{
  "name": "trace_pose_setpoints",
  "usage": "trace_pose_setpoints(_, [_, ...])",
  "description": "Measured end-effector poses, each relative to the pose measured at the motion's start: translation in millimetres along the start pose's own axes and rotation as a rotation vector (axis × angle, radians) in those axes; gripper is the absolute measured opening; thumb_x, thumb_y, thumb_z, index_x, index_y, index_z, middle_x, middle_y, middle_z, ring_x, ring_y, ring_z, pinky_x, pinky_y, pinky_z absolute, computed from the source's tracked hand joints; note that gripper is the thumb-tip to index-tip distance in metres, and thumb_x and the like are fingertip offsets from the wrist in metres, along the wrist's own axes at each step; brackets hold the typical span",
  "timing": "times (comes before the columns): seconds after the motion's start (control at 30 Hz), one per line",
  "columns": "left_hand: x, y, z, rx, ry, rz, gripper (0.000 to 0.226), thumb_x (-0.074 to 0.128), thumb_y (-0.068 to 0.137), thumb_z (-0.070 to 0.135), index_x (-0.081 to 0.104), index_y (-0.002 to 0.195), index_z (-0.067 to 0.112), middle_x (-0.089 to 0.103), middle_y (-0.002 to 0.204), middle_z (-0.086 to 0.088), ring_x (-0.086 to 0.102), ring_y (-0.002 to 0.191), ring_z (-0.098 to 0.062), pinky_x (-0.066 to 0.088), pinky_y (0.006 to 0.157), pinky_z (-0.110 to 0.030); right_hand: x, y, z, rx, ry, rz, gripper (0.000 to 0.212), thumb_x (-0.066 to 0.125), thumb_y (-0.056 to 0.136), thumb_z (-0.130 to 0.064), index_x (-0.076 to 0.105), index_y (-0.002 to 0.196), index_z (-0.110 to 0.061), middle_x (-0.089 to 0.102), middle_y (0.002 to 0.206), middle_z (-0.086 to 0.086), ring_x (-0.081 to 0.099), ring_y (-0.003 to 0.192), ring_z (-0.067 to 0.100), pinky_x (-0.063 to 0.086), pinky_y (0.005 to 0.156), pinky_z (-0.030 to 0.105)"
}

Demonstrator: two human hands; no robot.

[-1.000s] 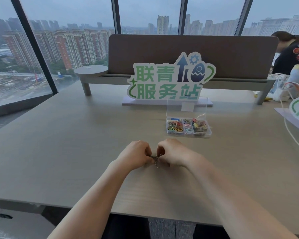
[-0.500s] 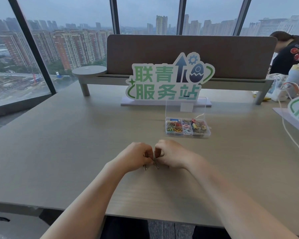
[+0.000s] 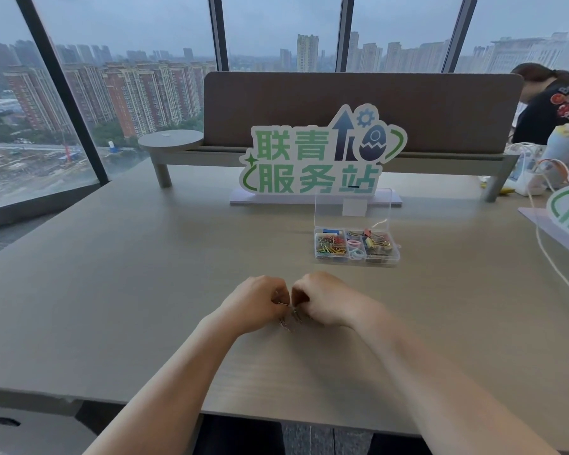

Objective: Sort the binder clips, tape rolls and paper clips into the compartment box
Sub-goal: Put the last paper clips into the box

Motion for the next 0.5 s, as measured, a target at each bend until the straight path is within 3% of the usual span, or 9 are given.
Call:
trace_pose_setpoints(0.1, [-1,1,-3,-0.01,-0.036,0.03,0.009,0.062,0.078,0.018,0.059,0.076,0.026,0.059,0.074,0.01,0.055,0.074,-0.014,0.046,0.067,-0.03,-1,0,8,0.005,0.015,0.036,0.015,0.055,0.089,-0.011,0.067,0.099,-0.014,0.065,0.108,0.008,0.059,0.099,0.025,0.045,0.08,0.03])
trace_pose_setpoints(0.3, [-5,10,-6,-0.035,-0.179,0.222,0.006,0.069,0.081,0.023,0.064,0.077,0.024,0.065,0.076,0.008,0.058,0.073,-0.01,0.046,0.066,-0.026,-11,-2,33,0.073,0.253,0.251,0.007,0.061,0.091,-0.021,0.068,0.092,-0.019,0.064,0.093,-0.003,0.058,0.087,0.015,0.046,0.077,0.03])
trace_pose_setpoints(0.4, [-6,24,0,-0.052,-0.258,0.29,0.007,0.072,0.079,0.023,0.066,0.075,0.024,0.066,0.075,0.009,0.059,0.073,-0.007,0.048,0.066,-0.025,-26,-1,49,0.147,0.336,0.384,0.006,0.062,0.09,-0.02,0.064,0.085,-0.022,0.062,0.084,-0.006,0.056,0.08,0.013,0.044,0.073,0.029])
trace_pose_setpoints(0.5, [-7,46,11,-0.061,-0.304,0.332,0.008,0.072,0.078,0.023,0.066,0.073,0.025,0.067,0.074,0.009,0.058,0.073,-0.008,0.048,0.066,-0.027,-46,3,67,0.216,0.344,0.52,0.007,0.061,0.089,-0.015,0.065,0.083,-0.013,0.064,0.082,-0.002,0.055,0.08,0.016,0.037,0.069,0.028])
Point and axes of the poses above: each hand's wrist, its own y-axis towards the middle knuckle, its own x-axis out of the palm, z = x × y, the point moved 6 cm from there along y, towards the middle knuckle
